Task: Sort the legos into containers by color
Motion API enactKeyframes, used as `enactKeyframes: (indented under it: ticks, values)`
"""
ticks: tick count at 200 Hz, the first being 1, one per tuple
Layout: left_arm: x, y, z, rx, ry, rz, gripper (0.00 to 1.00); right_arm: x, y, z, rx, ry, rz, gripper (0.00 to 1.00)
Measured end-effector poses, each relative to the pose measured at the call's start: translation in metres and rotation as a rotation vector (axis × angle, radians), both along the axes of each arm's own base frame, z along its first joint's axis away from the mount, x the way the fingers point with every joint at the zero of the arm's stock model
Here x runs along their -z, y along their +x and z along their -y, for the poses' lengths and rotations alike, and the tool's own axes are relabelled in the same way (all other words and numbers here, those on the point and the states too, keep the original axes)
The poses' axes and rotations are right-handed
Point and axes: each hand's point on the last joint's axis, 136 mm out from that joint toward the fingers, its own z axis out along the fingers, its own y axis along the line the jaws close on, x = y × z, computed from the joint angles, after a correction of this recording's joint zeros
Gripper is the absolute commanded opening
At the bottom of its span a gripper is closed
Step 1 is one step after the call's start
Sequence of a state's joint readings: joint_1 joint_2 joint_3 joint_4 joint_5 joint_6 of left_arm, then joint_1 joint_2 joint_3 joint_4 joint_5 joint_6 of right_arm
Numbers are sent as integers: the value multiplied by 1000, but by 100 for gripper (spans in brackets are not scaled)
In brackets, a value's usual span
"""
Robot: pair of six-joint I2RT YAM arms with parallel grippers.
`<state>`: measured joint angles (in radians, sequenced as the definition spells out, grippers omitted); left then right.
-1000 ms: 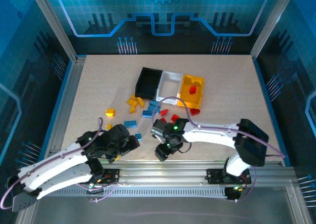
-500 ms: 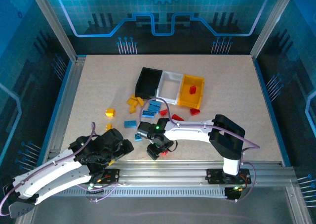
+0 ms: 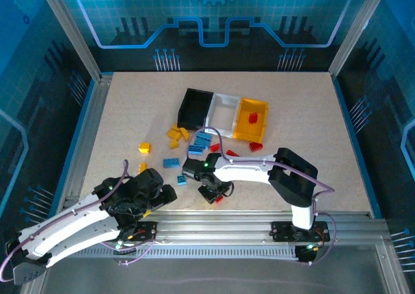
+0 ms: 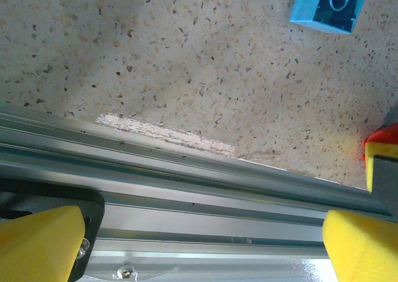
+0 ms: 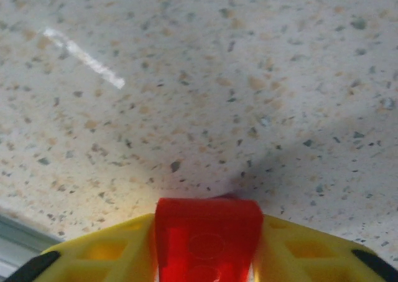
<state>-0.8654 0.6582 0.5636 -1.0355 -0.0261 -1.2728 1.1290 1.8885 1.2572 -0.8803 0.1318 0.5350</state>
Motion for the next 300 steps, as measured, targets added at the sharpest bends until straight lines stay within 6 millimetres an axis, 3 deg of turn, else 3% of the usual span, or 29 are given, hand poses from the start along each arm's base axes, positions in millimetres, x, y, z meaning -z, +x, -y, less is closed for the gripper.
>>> enactKeyframes:
  ticks: [54,77,102,130,157,183,203,218,265,300]
  values:
    - [-1,-2,3,31,-13,-4,99,-2,4,4,43,-2,1,36]
    - [-2,1,7,52,-25,13,99,-13,13,10,105,10,5,36]
    - [-5,3,12,89,-33,25,99,-41,36,13,212,74,37,36]
    - [-9,10,17,140,-38,41,99,-88,72,23,361,197,97,36]
    - [-11,23,20,154,-58,50,99,-130,110,56,530,305,154,36]
    - [-17,40,20,135,-67,50,99,-149,147,99,706,373,180,36]
    - [-28,55,22,111,-79,62,99,-152,179,128,816,397,181,36]
    - [-34,64,22,93,-83,70,99,-151,205,137,851,409,186,36]
    - [-36,84,11,18,-49,18,99,-118,276,126,831,437,140,38]
    - [-42,101,-16,-56,7,0,99,-96,297,123,831,433,105,40]
